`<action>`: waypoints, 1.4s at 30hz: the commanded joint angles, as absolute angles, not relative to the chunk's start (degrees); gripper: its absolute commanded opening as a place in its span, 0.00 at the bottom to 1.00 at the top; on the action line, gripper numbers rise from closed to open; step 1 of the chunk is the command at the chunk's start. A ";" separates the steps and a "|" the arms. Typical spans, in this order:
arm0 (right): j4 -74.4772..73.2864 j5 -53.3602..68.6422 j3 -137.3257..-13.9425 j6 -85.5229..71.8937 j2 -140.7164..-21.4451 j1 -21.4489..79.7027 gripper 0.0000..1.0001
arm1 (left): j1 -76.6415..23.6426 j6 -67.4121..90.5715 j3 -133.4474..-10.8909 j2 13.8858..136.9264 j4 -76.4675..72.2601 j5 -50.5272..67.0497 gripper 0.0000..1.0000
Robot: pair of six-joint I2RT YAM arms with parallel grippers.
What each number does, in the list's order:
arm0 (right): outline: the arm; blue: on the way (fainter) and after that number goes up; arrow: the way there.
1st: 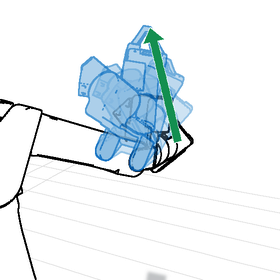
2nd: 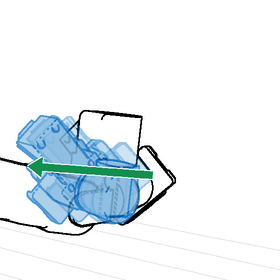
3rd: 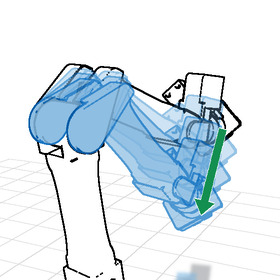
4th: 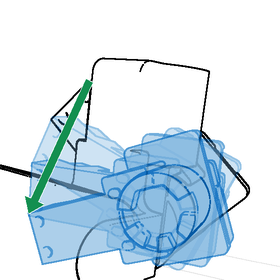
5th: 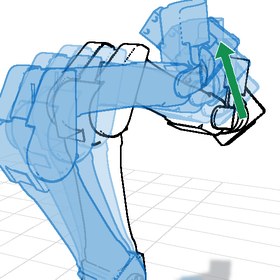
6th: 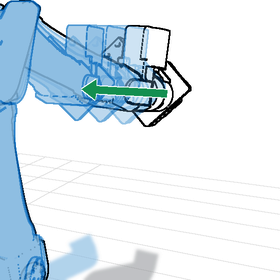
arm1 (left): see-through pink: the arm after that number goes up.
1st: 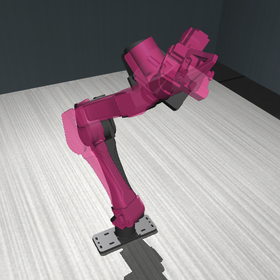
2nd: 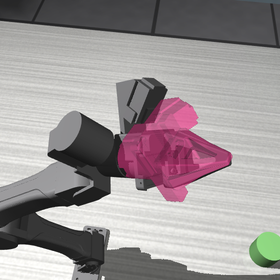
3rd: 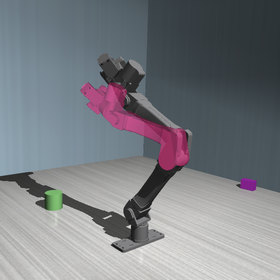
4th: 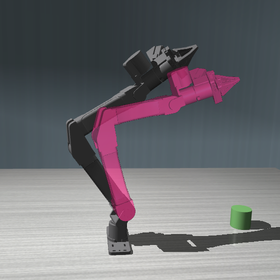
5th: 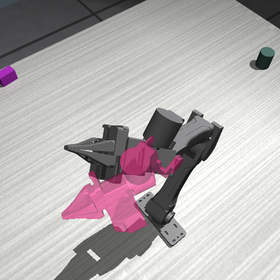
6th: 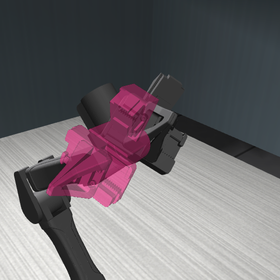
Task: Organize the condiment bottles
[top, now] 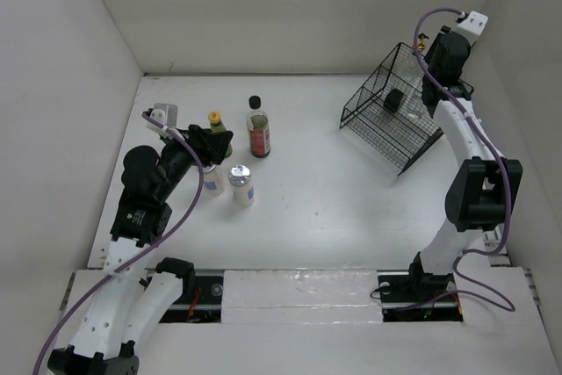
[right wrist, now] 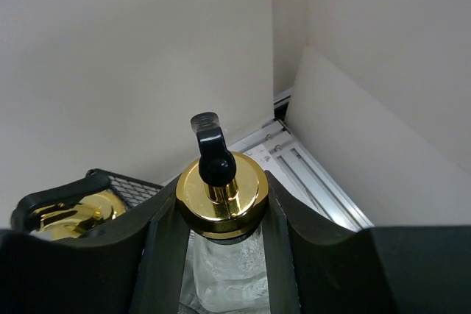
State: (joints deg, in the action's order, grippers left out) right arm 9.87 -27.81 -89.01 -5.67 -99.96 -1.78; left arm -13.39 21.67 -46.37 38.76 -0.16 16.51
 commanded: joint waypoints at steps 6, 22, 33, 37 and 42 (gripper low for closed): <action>20.13 -34.54 -88.86 -6.85 -98.88 -1.32 0.17 | -13.10 22.06 -45.88 38.50 -2.20 17.14 0.60; 20.13 -33.31 -83.50 -11.60 -99.93 -2.90 0.28 | -13.10 22.06 -45.88 38.50 -2.20 17.67 0.60; 16.97 -29.45 -83.05 -14.58 -96.86 -2.90 0.59 | -13.10 22.06 -45.88 39.02 -2.72 17.67 0.60; 14.07 -27.08 -84.29 -15.64 -93.87 -2.90 0.74 | -13.10 22.06 -45.88 39.02 -2.72 17.67 0.60; 12.13 -24.62 -84.99 -16.17 -89.04 -2.90 0.87 | -13.10 22.06 -45.88 39.02 -2.72 17.67 0.60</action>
